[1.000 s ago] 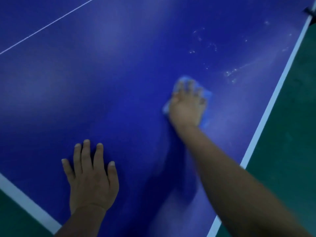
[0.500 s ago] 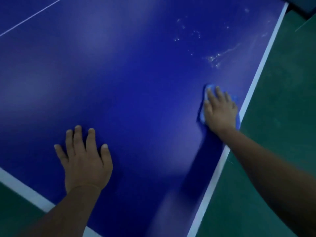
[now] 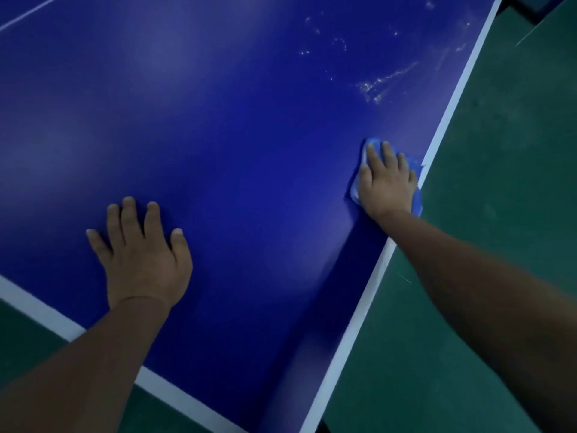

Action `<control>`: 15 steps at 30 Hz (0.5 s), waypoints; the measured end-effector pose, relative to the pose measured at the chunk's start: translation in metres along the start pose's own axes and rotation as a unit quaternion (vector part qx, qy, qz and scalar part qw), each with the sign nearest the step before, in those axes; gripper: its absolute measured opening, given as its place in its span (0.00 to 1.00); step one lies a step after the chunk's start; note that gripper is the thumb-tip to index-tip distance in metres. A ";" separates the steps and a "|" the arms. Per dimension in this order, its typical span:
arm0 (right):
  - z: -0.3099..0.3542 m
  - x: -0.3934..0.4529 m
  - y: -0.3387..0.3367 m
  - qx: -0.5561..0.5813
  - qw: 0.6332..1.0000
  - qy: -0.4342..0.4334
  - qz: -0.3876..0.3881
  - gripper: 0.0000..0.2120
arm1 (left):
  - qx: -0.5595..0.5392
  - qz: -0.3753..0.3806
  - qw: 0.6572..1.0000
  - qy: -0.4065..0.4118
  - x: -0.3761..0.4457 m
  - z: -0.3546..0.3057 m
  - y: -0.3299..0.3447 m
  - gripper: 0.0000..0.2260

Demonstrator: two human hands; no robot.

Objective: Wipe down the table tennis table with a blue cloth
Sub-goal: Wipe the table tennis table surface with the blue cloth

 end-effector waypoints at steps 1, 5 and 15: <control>0.014 -0.011 0.005 -0.007 1.000 0.003 -0.005 0.26 | 0.005 0.001 1.000 0.003 0.002 0.000 0.000 0.26; 0.051 -0.135 0.030 -0.035 0.954 -0.297 0.009 0.24 | 0.017 0.020 1.000 -0.005 0.001 -0.003 -0.001 0.29; -0.024 0.065 -0.012 0.002 0.996 -0.090 0.020 0.25 | 0.035 0.001 0.998 -0.044 -0.005 -0.071 -0.003 0.32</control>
Point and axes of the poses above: each hand's wrist, its own x-axis towards the middle knuckle, its own y-axis out of the palm, z = x × y, the point moved 3 cm from there along x, towards the middle knuckle, and after that the axes turned 4 degrees about y, right-handed, at the moved point
